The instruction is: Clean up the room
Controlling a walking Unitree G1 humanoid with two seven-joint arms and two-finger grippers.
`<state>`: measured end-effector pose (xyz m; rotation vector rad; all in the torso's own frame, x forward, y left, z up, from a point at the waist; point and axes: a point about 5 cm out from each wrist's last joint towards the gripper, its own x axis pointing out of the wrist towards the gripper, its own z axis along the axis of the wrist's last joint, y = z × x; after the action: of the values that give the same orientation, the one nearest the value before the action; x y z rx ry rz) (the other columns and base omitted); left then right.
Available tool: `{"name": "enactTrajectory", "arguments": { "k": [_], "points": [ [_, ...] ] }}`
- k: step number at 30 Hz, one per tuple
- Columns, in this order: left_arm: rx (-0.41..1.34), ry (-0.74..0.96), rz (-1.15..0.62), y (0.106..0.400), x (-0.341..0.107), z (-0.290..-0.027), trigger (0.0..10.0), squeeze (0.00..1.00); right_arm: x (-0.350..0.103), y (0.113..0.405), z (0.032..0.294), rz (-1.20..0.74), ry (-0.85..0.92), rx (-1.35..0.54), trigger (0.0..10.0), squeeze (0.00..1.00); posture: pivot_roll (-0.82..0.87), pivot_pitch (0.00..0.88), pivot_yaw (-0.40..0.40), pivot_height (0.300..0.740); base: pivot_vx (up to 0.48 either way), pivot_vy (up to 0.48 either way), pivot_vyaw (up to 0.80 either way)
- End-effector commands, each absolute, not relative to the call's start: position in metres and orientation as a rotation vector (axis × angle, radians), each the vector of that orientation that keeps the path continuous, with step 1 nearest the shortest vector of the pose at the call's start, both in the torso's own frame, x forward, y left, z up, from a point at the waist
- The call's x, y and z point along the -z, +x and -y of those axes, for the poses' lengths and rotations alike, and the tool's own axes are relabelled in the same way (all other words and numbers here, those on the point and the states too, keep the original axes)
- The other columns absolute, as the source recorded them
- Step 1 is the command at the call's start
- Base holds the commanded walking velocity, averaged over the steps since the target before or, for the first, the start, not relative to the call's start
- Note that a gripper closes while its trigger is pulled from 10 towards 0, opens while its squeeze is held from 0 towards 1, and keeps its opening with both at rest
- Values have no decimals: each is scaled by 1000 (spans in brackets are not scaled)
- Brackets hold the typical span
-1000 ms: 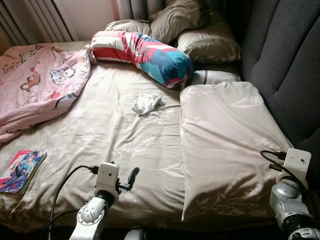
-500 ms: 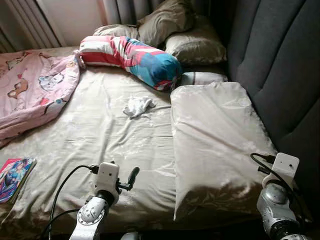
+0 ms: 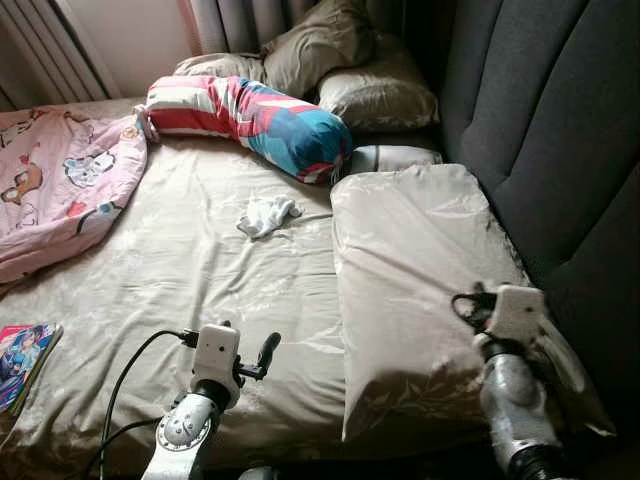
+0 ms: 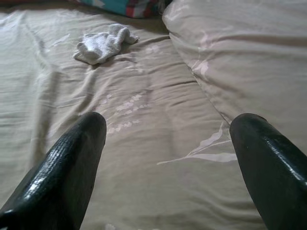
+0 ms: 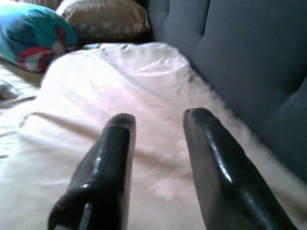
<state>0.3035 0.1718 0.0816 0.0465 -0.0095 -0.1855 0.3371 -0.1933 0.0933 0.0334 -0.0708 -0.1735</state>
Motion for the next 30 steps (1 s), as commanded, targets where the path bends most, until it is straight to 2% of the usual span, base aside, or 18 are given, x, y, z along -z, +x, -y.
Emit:
{"name": "enactTrajectory", "arguments": {
  "k": [1, 5, 10, 26, 30],
  "points": [
    [126, 1, -16, 301, -74, -182, 10000, 0, -80, 329, 191, 27, 63, 152, 10000, 0, -8, 181, 44, 646, 0, 0, 0],
    [83, -46, -26, 301, -72, -186, 10000, 0, -59, 316, 181, -48, 49, 51, 10000, 0, -13, 174, 45, 646, 0, 0, 0],
    [81, -56, -30, 303, -71, -186, 10000, 0, -53, 311, 189, -74, 52, 77, 10000, 0, -23, 160, 38, 646, 0, 0, 0],
    [86, -63, -40, 304, -67, -185, 10000, 0, -38, 308, 180, -154, 72, 41, 10000, 0, -16, 133, 35, 740, 0, 0, 0],
    [73, -68, -72, 303, -60, -188, 10000, 0, -29, 302, 181, -193, 65, 40, 10000, 0, -16, 131, 35, 740, 0, 0, 0]
  ]
}}
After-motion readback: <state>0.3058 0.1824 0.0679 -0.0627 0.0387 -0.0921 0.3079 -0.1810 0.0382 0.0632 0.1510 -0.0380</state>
